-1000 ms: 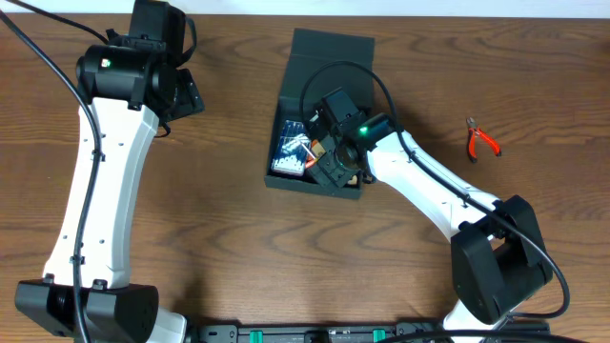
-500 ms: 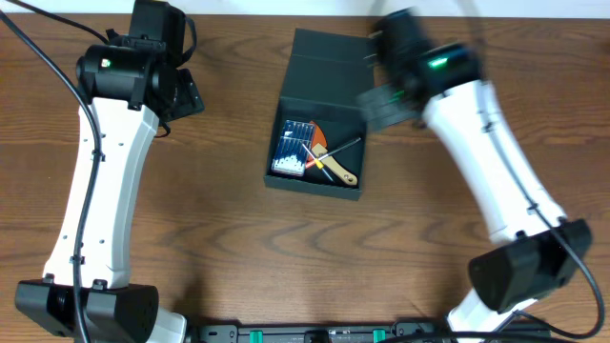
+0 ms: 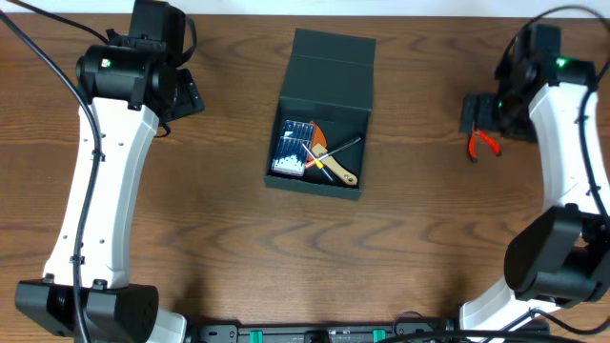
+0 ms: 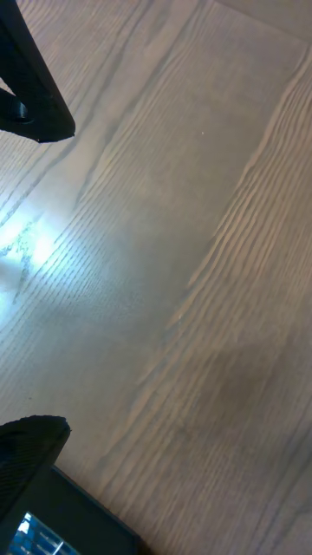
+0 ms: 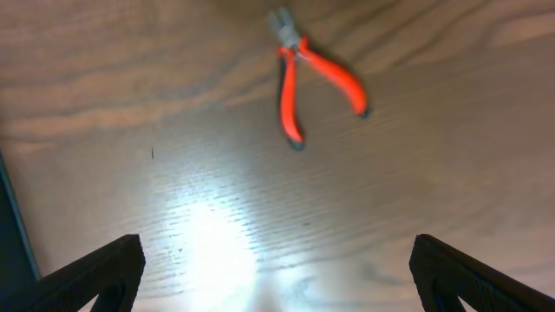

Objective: Pack container
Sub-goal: 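Move the right gripper right and down over the red pliers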

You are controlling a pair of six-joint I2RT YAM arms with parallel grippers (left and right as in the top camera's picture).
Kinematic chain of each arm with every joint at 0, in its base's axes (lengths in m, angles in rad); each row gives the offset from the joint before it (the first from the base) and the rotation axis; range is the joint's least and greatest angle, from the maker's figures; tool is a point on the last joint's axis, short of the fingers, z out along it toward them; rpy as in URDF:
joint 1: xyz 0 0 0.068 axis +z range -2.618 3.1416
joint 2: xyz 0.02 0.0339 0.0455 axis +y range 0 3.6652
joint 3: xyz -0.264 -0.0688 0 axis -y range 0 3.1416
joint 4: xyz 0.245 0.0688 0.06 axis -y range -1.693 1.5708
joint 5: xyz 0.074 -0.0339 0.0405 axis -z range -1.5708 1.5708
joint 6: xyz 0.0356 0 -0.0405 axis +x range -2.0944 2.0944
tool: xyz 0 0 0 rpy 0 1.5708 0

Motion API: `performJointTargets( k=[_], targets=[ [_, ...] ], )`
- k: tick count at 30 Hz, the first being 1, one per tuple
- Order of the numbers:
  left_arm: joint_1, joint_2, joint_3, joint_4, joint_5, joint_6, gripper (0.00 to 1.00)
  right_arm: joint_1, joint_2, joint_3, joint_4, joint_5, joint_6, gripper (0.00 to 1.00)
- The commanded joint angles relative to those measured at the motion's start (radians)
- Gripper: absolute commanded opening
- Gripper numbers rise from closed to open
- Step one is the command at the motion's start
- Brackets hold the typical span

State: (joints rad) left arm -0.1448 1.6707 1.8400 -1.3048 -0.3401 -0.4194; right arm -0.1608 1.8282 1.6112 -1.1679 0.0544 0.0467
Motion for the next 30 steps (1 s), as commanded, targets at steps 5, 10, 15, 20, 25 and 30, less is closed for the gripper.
performJointTargets(
  k=[5,10,15,20,25,30],
  targets=[
    [0.004,0.003,0.002,-0.004,-0.01,-0.009,0.99,0.015,0.027,-0.227,0.13,-0.053,-0.024,0.99],
    [0.004,0.003,0.002,-0.004,-0.01,-0.009,0.99,0.018,0.1,-0.258,0.15,-0.035,-0.026,0.98],
    [0.004,0.003,0.002,-0.004,-0.01,-0.009,0.99,0.018,0.151,-0.258,0.184,-0.028,-0.026,0.97],
    [0.004,0.003,0.002,-0.004,-0.01,-0.009,0.99,0.018,0.163,-0.257,0.239,-0.002,-0.027,0.98],
    [0.004,0.003,0.002,-0.004,-0.01,-0.009,0.99,0.018,0.163,-0.256,0.291,-0.002,-0.101,0.99],
    [0.004,0.003,0.002,-0.004,-0.011,-0.009,0.99,0.018,0.163,-0.256,0.335,-0.003,-0.166,0.99]
  ],
)
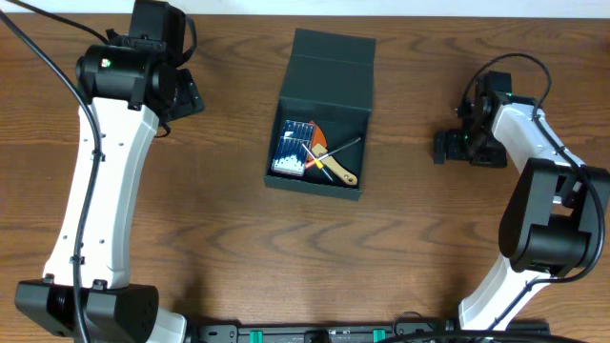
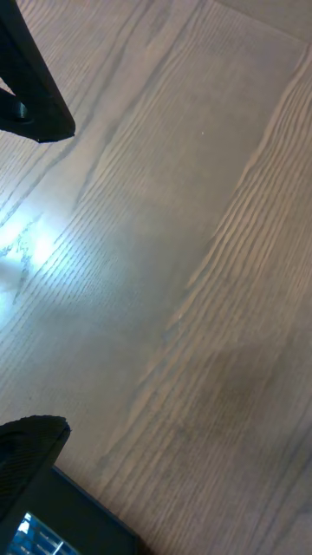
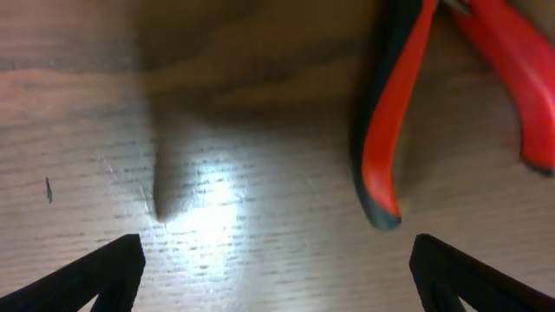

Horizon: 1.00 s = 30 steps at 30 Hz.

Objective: Pack container
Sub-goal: 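Move the right gripper right and down over the red pliers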

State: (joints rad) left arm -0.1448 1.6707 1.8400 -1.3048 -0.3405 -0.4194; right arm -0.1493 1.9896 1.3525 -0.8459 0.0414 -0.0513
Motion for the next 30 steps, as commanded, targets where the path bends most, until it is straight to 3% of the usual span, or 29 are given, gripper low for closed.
performJointTargets(
  k=[1,5,13,30],
  targets=[
    [0.004,0.003,0.002,-0.004,-0.01,-0.009,0.99,0.006,0.002,0.002,0.023,0.01,-0.086,0.99],
    [0.004,0.003,0.002,-0.004,-0.01,-0.009,0.99,0.006,0.002,0.002,0.057,0.012,-0.157,0.99],
    [0.004,0.003,0.002,-0.004,-0.01,-0.009,0.99,0.006,0.008,0.002,0.115,0.015,-0.158,0.99],
    [0.004,0.003,0.002,-0.004,-0.01,-0.009,0.99,-0.022,0.049,0.002,0.128,0.03,-0.024,0.97]
  ],
)
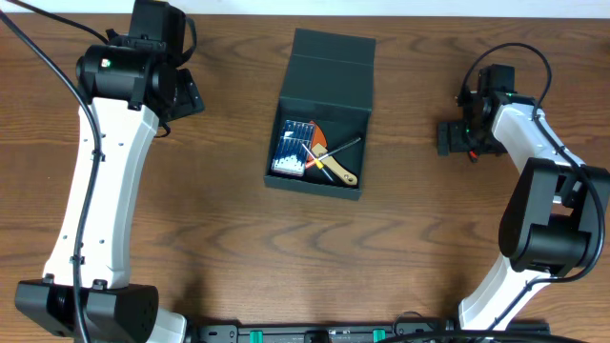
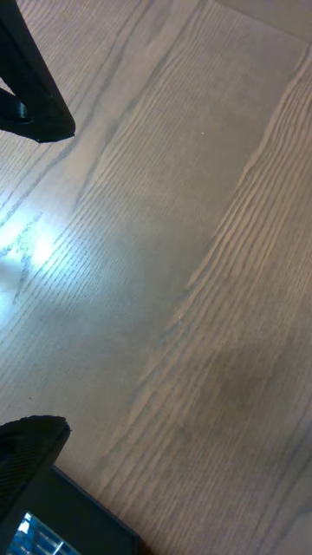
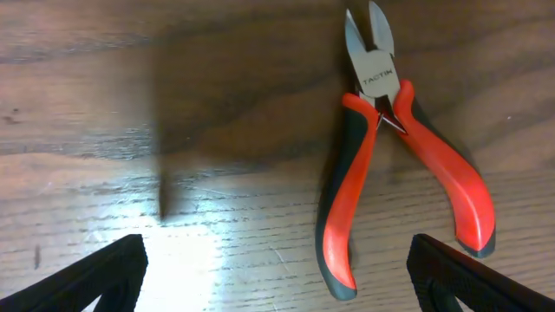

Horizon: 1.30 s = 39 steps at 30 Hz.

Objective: Pack container
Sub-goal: 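Move the right gripper right and down over the red pliers, then close the right gripper on the pliers handles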

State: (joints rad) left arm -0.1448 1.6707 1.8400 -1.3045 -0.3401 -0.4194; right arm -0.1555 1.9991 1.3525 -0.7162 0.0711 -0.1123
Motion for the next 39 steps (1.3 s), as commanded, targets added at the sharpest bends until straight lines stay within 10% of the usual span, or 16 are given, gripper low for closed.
performJointTargets(
  k=[1,16,39],
  targets=[
    [0.004,0.003,0.002,-0.004,-0.01,-0.009,0.99,-0.019,0.053,0.002,-0.002,-0.001,0.037,0.97],
    [0.004,0.003,0.002,-0.004,-0.01,-0.009,0.99,-0.021,0.122,0.002,0.005,-0.02,0.026,0.96],
    [0.004,0.003,0.002,-0.004,-0.01,-0.009,0.99,-0.021,0.122,0.002,-0.035,-0.019,0.03,0.61]
  ],
)
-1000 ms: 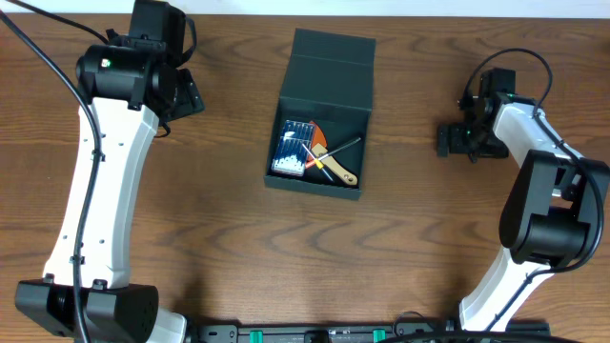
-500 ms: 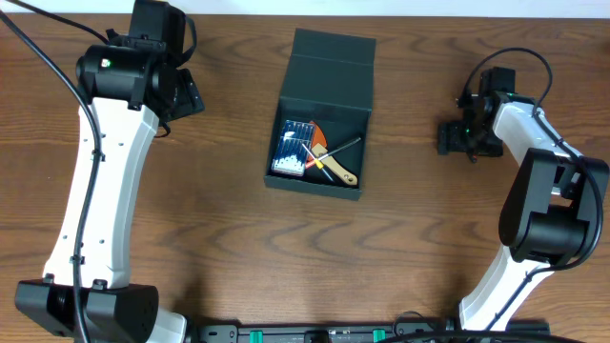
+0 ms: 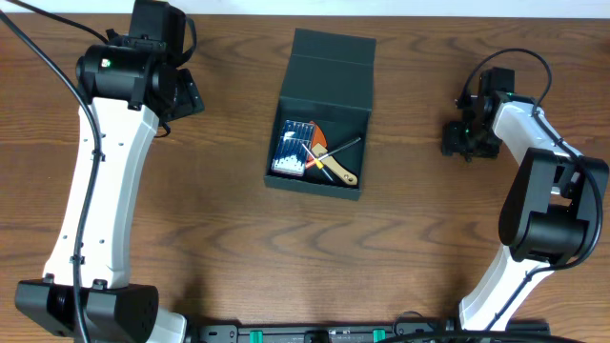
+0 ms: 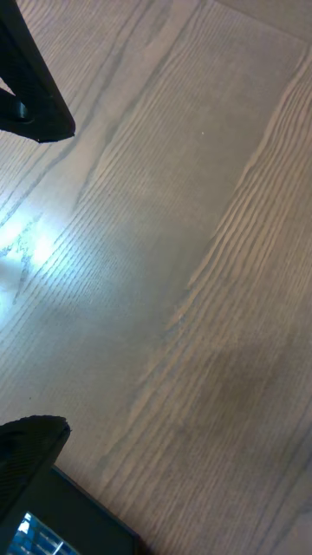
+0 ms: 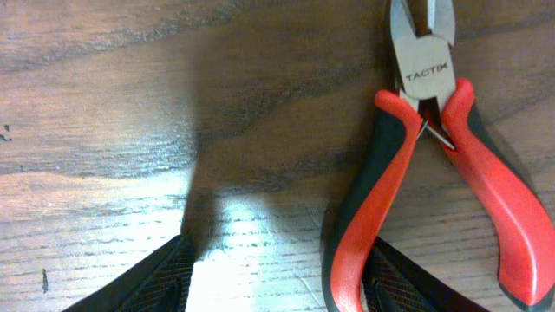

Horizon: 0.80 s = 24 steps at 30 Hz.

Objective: Pack container
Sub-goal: 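Close the right gripper on the pliers handles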

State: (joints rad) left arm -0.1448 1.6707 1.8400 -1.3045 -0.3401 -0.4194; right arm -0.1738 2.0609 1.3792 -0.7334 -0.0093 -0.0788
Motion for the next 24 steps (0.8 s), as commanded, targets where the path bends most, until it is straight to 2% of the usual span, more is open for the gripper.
performJointTargets(
  k=[1,6,10,21,23,24],
  targets=[
    [0.004,0.003,0.002,-0.005,-0.01,-0.009,0.99,-0.002,0.06,-0.024,-0.019,0.061,-0.004,0.61],
    [0.004,0.003,0.002,-0.005,-0.011,-0.009,0.99,-0.002,0.06,-0.024,-0.031,0.061,-0.004,0.54],
    [0.004,0.003,0.002,-0.004,-0.01,-0.009,0.99,-0.002,0.06,-0.024,-0.04,0.061,-0.002,0.54],
    [0.004,0.003,0.002,-0.005,-0.01,-0.009,0.99,-0.002,0.06,-0.024,-0.045,0.061,0.023,0.39],
    [0.004,0.003,0.002,-0.004,-0.01,-0.009,0.99,-0.002,0.06,-0.024,-0.046,0.061,0.023,0.42],
    [0.004,0.003,0.002,-0.004,-0.01,-0.009,0.99,-0.002,0.06,-0.024,-0.047,0.061,0.023,0.57]
  ],
)
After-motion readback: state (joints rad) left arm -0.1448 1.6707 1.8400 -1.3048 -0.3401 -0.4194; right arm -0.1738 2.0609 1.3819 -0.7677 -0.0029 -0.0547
